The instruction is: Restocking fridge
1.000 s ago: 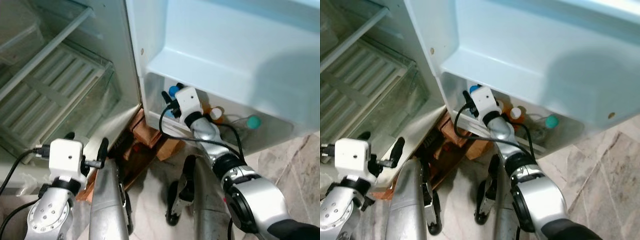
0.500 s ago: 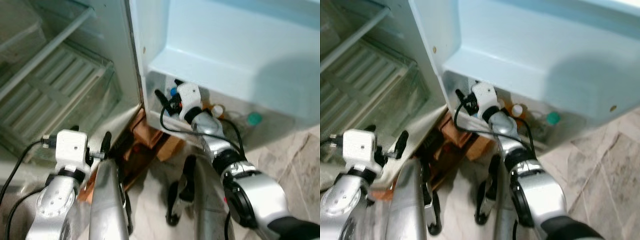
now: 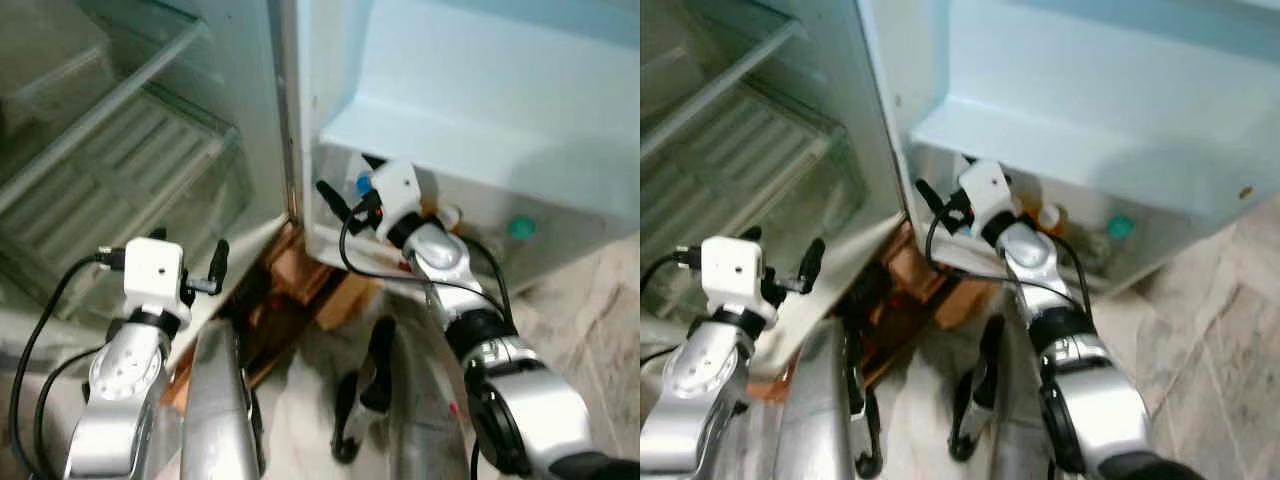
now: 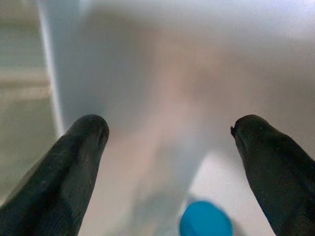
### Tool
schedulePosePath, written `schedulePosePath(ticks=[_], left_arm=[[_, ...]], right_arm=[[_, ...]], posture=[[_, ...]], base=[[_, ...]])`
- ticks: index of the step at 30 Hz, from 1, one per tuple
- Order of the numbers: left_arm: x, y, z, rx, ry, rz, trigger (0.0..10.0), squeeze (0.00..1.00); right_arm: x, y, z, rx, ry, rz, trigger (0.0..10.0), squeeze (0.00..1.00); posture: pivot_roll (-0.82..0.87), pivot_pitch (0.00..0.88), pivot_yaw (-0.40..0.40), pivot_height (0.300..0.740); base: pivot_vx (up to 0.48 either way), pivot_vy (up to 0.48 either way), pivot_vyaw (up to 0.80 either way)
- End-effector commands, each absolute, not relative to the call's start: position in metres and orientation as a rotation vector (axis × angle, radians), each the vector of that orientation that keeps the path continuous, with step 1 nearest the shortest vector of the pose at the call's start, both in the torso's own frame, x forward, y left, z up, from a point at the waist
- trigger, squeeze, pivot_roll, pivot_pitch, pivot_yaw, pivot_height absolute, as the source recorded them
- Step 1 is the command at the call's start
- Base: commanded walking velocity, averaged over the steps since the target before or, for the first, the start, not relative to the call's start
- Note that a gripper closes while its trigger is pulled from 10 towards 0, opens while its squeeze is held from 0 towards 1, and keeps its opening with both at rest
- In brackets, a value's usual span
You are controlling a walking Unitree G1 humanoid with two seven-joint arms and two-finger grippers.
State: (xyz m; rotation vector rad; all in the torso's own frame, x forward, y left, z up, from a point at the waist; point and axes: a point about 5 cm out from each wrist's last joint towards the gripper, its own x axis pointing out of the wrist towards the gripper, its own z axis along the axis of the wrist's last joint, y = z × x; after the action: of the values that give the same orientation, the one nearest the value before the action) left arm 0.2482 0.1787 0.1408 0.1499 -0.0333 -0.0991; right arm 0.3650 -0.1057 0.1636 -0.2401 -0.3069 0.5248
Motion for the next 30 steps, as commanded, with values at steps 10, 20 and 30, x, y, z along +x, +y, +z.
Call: schedulePosePath(ticks=[10,20,30], left_arm=[[0.247,0.175,0.124,0.130,-0.021,-0.085,10.0,0.00],[0.244,0.174,0.108,0.136,0.012,-0.079,10.0,0.00],[0.246,0.175,0.101,0.128,0.017,-0.060,10.0,0.00]], right_arm=[[0.320,-0.137,0.144,-0.140,-0.309,0.314,10.0,0.00],[0.270,-0.146,0.109,-0.039,-0.142,0.167,10.0,0.00],[0.261,-0.142,0.114,0.008,-0.118,0.158,10.0,0.00]], posture=[[0.14,0.035,-0.009,0.554],[0.08,0.000,-0.012,0.554],[0.06,0.000,-0.003,0.590]], base=[[0.000,0.000,0.00],[0.000,0.000,0.00],[0.000,0.000,0.00]])
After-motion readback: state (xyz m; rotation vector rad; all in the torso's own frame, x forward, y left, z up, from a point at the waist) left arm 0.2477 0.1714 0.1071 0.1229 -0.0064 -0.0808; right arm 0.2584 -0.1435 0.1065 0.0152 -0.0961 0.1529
